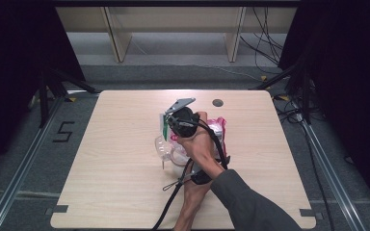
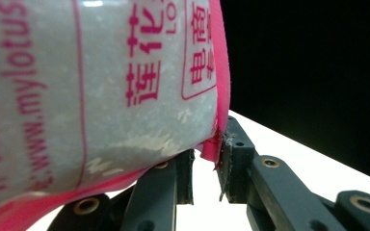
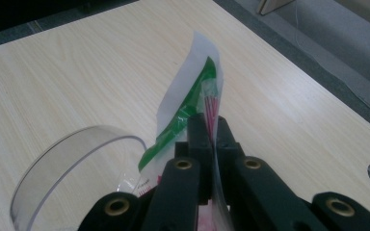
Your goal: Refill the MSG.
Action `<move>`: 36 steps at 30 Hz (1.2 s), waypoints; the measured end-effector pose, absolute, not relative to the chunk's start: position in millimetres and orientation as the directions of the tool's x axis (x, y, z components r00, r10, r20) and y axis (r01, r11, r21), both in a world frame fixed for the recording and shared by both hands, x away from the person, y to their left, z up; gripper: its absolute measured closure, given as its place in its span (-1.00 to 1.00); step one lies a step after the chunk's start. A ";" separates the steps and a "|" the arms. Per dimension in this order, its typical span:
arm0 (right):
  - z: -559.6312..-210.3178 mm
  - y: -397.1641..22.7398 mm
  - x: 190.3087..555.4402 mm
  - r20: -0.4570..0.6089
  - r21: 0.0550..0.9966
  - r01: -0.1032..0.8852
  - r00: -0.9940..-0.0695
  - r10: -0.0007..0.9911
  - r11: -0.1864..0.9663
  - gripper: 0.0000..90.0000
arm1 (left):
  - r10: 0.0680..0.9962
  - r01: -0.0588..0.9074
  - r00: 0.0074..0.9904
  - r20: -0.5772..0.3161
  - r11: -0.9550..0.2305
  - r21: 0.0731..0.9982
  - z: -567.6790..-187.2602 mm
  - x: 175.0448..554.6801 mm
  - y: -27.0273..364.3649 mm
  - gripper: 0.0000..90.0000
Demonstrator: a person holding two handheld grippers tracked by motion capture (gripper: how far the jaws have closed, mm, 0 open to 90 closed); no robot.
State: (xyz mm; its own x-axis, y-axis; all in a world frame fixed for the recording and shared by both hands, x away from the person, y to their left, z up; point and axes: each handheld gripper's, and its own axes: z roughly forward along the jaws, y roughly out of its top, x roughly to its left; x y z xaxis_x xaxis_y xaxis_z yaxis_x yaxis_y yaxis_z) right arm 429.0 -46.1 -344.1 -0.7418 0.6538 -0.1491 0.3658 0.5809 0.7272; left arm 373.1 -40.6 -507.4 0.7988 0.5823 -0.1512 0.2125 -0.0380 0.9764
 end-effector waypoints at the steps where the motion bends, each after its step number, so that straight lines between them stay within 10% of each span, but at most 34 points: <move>1: -343.6 -46.3 428.4 -0.140 0.725 0.378 -0.738 0.660 0.576 1.00 | 0.580 0.214 0.800 -0.153 -0.038 0.976 -507.4 373.3 -40.6 0.72; 28: -335.6 -56.2 427.1 -0.144 0.752 0.374 -0.711 0.689 0.543 1.00 | 0.601 0.243 0.761 -0.246 0.088 0.966 -510.7 371.9 -50.7 0.73; 30: -338.7 -53.3 425.7 -0.148 0.742 0.377 -0.715 0.684 0.555 1.00 | 0.583 0.220 0.802 -0.134 -0.079 0.972 -509.7 374.1 -39.0 0.73; 36: -345.7 -45.3 426.8 -0.163 0.732 0.369 -0.721 0.674 0.572 1.00 | 0.590 0.231 0.790 -0.170 -0.029 0.972 -510.3 373.5 -40.1 0.73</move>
